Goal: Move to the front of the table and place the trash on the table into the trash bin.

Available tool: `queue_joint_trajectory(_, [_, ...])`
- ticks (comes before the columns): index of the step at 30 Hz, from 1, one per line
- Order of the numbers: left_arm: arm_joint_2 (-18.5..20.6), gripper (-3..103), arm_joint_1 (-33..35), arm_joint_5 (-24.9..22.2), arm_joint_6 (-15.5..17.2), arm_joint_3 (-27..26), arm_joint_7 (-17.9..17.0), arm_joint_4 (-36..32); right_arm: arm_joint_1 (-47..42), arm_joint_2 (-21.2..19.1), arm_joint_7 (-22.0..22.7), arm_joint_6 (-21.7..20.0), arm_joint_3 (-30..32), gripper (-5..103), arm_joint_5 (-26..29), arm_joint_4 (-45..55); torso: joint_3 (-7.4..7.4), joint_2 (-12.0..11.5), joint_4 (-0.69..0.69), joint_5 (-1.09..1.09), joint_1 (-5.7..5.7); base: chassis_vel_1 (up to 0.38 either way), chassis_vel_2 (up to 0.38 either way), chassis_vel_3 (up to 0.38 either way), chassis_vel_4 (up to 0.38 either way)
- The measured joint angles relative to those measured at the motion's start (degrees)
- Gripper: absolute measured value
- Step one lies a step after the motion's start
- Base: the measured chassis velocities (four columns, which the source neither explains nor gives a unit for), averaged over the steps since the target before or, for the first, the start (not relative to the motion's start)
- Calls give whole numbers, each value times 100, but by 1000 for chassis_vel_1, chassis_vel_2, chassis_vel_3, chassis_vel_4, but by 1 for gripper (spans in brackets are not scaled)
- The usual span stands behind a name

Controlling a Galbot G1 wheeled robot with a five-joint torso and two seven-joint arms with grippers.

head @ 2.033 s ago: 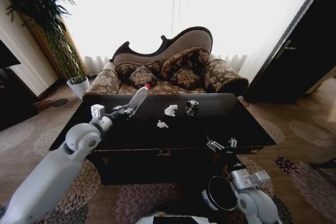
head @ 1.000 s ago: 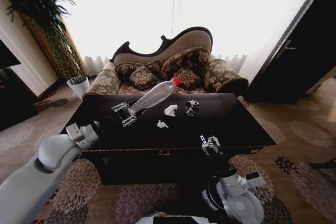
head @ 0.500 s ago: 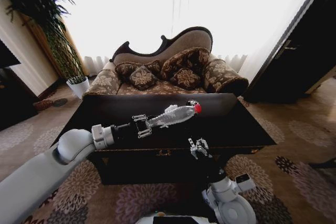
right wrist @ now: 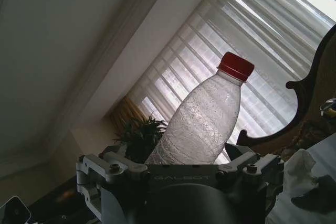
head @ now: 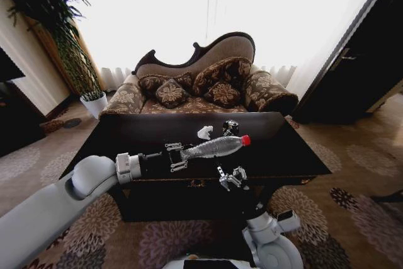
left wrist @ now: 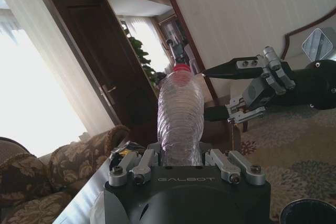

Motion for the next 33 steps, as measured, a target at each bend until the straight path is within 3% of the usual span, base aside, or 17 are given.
queue_joint_trajectory(7, [-44,33,-4,95,9,98,-3,-25,-74,86,66,-13,-146,100,-228,68,0,0,0,1,0,0,0,0,0])
queue_joint_trajectory(18, [-29,33,75,126,93,71,32,-208,-150,235,321,26,-435,100,-1204,26,0,0,0,1,0,0,0,0,0])
queue_joint_trajectory(33, [89,32,239,396,4,321,79,-406,-147,265,370,21,-133,100,-859,0,0,0,0,1,0,0,0,0,0])
